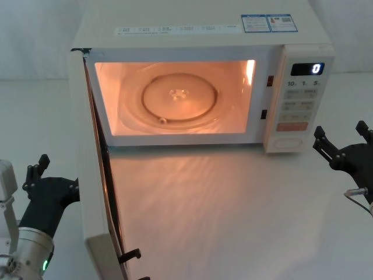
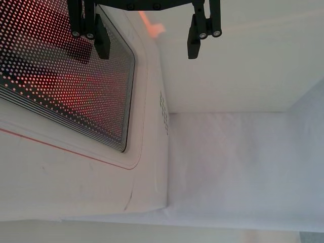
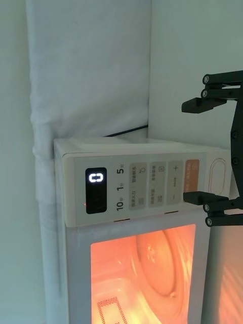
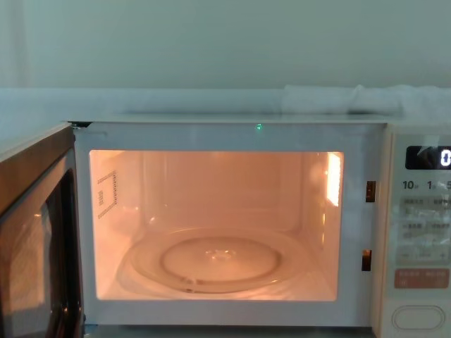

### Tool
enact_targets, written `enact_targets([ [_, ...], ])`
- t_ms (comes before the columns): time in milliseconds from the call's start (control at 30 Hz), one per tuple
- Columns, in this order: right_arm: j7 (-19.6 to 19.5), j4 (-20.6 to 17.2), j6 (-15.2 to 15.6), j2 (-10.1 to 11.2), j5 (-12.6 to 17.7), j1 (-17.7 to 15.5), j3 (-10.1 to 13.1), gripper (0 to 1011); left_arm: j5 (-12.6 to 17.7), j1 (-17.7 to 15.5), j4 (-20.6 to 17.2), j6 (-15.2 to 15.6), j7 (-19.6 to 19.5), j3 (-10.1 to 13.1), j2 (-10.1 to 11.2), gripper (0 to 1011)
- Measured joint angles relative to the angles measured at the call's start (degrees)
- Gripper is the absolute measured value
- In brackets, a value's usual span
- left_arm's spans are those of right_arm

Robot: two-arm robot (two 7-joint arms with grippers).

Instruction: Press the button to open the microwave door with one hand; close the microwave door with the other hand.

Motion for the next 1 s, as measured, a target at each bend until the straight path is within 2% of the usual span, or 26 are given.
enact_targets([
  [100, 0.0, 0.0, 0.0, 0.0, 0.0, 0.0, 0.0, 1000, 0.0, 0.0, 0.0, 0.0, 0.0, 0.0, 0.0, 1001],
  [233, 0.0, 0.0, 0.0, 0.0, 0.0, 0.0, 0.0, 1000, 0.0, 0.0, 0.0, 0.0, 0.0, 0.0, 0.0, 944],
  [500, 0.0, 0.0, 0.0, 0.0, 0.0, 0.0, 0.0, 1000, 0.0, 0.0, 0.0, 0.0, 0.0, 0.0, 0.0, 733],
  [567, 0.0, 0.0, 0.0, 0.0, 0.0, 0.0, 0.0, 1000, 0.0, 0.0, 0.0, 0.0, 0.0, 0.0, 0.0, 668],
  [600, 0.0, 0.0, 0.0, 0.0, 0.0, -0.01, 0.0, 1000, 0.0, 0.0, 0.0, 0.0, 0.0, 0.0, 0.0, 605],
  [700, 0.0, 0.0, 0.0, 0.0, 0.0, 0.0, 0.0, 1000, 0.0, 0.0, 0.0, 0.0, 0.0, 0.0, 0.0, 544],
  [800, 0.0, 0.0, 0.0, 0.0, 0.0, 0.0, 0.0, 1000, 0.0, 0.0, 0.0, 0.0, 0.0, 0.0, 0.0, 418],
  [833, 0.0, 0.0, 0.0, 0.0, 0.0, 0.0, 0.0, 1000, 0.0, 0.0, 0.0, 0.0, 0.0, 0.0, 0.0, 418],
  [900, 0.0, 0.0, 0.0, 0.0, 0.0, 0.0, 0.0, 1000, 0.0, 0.0, 0.0, 0.0, 0.0, 0.0, 0.0, 312],
  [933, 0.0, 0.0, 0.0, 0.0, 0.0, 0.0, 0.0, 1000, 0.0, 0.0, 0.0, 0.0, 0.0, 0.0, 0.0, 312],
  [1000, 0.0, 0.0, 0.0, 0.0, 0.0, 0.0, 0.0, 1000, 0.0, 0.0, 0.0, 0.0, 0.0, 0.0, 0.0, 251],
])
